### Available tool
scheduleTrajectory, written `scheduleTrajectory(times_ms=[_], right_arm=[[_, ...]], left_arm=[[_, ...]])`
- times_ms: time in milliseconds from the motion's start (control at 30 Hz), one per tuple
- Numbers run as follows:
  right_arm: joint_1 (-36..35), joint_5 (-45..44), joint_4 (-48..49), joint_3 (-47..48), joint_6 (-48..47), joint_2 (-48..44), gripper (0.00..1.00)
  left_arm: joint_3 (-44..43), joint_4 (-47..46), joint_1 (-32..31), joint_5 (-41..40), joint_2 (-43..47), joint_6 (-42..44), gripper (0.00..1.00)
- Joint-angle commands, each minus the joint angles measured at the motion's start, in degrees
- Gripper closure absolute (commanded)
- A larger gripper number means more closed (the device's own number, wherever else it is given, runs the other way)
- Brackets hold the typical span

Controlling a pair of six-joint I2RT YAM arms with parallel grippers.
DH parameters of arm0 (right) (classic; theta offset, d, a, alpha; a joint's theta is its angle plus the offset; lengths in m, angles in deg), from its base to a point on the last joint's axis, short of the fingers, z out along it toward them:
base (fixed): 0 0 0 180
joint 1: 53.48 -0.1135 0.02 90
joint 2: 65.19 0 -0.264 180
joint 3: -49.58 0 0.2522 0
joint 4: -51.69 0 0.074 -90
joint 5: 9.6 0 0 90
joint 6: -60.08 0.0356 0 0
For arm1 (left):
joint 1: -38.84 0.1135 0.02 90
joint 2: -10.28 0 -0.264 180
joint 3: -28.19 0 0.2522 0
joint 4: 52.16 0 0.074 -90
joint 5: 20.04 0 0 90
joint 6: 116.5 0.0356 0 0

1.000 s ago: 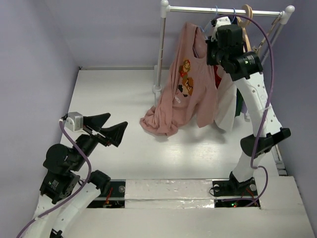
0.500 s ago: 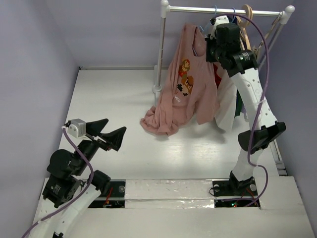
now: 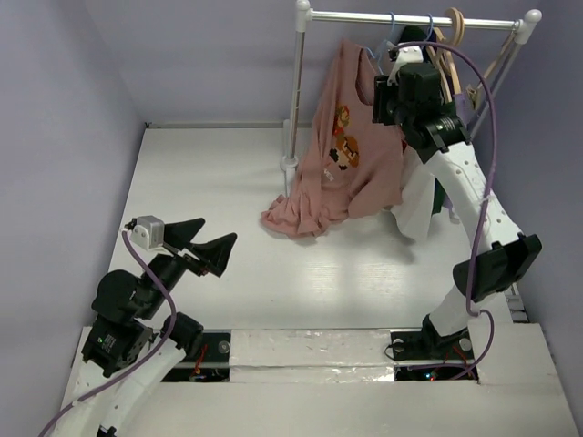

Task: Place the t-shirt on the hanger
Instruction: Place the hanger at the clothesline, then reset both arms

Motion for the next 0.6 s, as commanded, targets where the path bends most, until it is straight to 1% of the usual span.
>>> scheduleTrajectory(times_ms=[0, 33, 67, 100, 133, 200, 300, 333, 367, 400, 433, 467, 500, 533, 567], right_arm=[[0.5, -1.0, 4.7, -1.4, 0.1, -4.2, 0.48], [0.5, -0.9, 4.8, -1.7, 0.2, -5.5, 0.42], [0.5, -1.0, 4.8, -2.0, 0.7, -6.4, 0.31], [0.5, -1.1, 5.3, -3.0, 1.1, -7.4, 0.23], [0.5, -1.1, 5.6, -3.4, 1.4, -9.6, 0.1], [0.5, -0.1, 6.1, -4.9, 2.4, -12.3, 0.01], [0.5, 3.4, 6.3, -7.1, 5.2, -19.3, 0.0], [0.5, 4.3, 6.8, -10.5, 7.2, -21.7, 0.0], [0.5, 5.8, 7.3, -12.7, 8.3, -27.3, 0.0], [0.5, 6.8, 8.7, -15.2, 9.6, -30.3, 0.0], [0.5, 8.2, 9.6, -18.0, 10.4, -33.5, 0.0], [0.5, 11.5, 10.0, -23.7, 12.4, -36.8, 0.0], [0.5, 13.2, 10.1, -26.5, 13.7, -43.2, 0.0], [0.5, 14.2, 9.8, -29.3, 14.7, -46.7, 0.0], [0.5, 18.9, 9.5, -35.6, 17.3, -50.4, 0.0]], left_arm=[[-0.5, -3.4, -0.3, 1.0, -1.1, -1.1, 0.01], [-0.6, -3.3, -0.3, 0.9, -1.2, -1.3, 0.01], [-0.9, -3.4, -0.3, 0.9, -1.2, -1.6, 0.01], [-1.0, -3.3, -0.3, 0.8, -1.3, -1.8, 0.01], [-1.2, -3.4, -0.3, 0.8, -1.4, -2.3, 0.01], [-2.0, -3.3, -0.3, 0.7, -2.4, -2.5, 0.01], [-3.8, -3.1, -0.3, 0.2, -4.8, -2.9, 0.01], [-4.3, -3.2, -0.3, -0.2, -5.5, -3.0, 0.01], [-5.3, -3.3, -0.3, -0.3, -6.0, -3.1, 0.01], [-5.8, -3.3, -0.3, -0.4, -7.1, -3.5, 0.01], [-6.3, -3.3, -0.3, -0.8, -7.5, -3.7, 0.01], [-6.9, -3.3, -0.3, -1.0, -7.9, -3.8, 0.01], [-8.2, -3.3, -0.3, -1.2, -8.6, -3.8, 0.01], [-8.7, -3.1, -0.3, -2.2, -8.6, -3.9, 0.01], [-9.8, -3.2, -0.3, -2.4, -8.6, -3.8, 0.01]])
